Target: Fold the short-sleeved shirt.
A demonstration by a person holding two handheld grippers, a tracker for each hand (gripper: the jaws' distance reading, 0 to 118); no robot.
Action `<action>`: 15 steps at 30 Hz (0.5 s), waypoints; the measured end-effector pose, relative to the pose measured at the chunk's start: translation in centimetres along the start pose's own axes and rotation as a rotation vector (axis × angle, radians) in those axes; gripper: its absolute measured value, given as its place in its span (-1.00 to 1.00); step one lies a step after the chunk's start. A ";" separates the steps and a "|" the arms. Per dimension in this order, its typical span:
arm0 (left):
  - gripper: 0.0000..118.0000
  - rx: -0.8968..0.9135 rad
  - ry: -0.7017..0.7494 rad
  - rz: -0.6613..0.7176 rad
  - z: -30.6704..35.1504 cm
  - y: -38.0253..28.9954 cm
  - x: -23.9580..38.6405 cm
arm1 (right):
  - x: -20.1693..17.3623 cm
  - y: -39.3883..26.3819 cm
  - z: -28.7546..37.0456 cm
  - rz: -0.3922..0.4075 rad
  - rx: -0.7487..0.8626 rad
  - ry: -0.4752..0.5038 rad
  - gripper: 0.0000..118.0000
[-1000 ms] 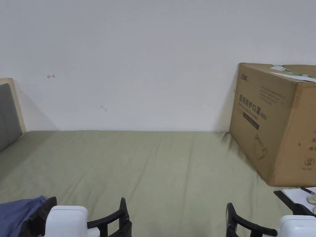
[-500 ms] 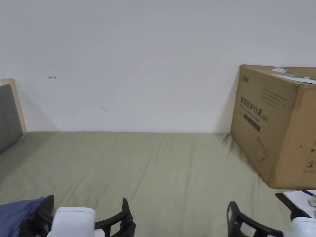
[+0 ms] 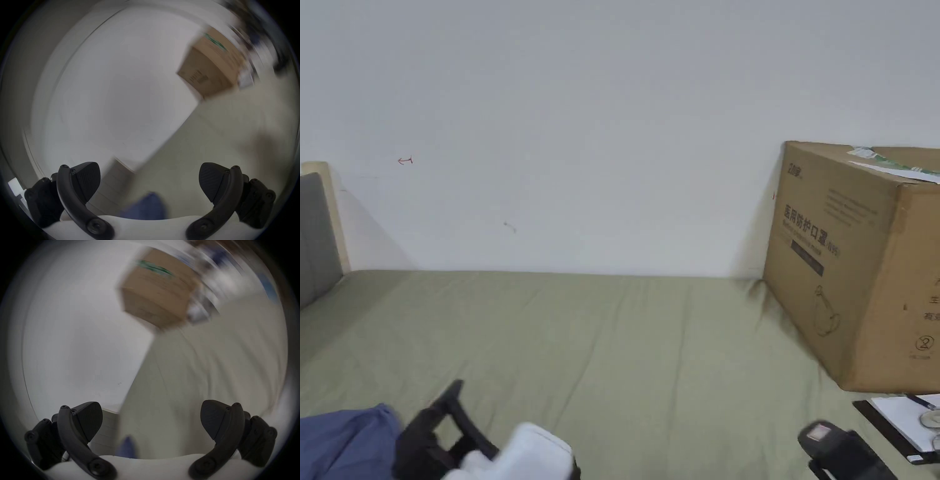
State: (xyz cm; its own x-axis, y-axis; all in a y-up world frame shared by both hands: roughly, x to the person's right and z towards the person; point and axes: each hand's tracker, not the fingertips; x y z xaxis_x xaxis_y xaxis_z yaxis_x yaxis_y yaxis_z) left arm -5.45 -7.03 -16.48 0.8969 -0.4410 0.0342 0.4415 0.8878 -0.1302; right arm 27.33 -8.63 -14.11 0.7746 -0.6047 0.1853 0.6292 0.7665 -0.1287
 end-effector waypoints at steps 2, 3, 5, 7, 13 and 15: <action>1.00 -0.006 -0.032 0.441 -0.2 -0.3 -2.6 | -2.9 -1.2 1.9 0.506 0.259 0.031 1.00; 1.00 0.015 -0.016 0.598 0.2 -0.7 -3.1 | -3.4 -2.4 2.9 0.650 0.395 0.044 1.00; 1.00 0.145 0.044 0.713 1.7 -1.5 -3.2 | -4.0 -3.9 4.1 0.817 0.551 0.019 1.00; 1.00 0.215 0.127 0.614 2.4 -1.7 -2.7 | -3.8 -4.5 4.5 0.802 0.518 0.048 1.00; 1.00 0.276 0.103 0.392 3.2 -1.5 -1.4 | -3.9 -4.7 4.3 0.716 0.423 0.041 1.00; 1.00 0.259 0.088 0.398 3.2 -1.3 -1.4 | -3.6 -4.6 4.1 0.716 0.418 0.034 1.00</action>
State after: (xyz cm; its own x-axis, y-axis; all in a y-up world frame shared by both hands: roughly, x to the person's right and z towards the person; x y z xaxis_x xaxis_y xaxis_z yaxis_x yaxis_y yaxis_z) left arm -7.19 -7.13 -13.20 0.9967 -0.0603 -0.0535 0.0671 0.9886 0.1352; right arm 21.40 -9.08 -10.15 0.9844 0.0592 0.1656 -0.0876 0.9815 0.1701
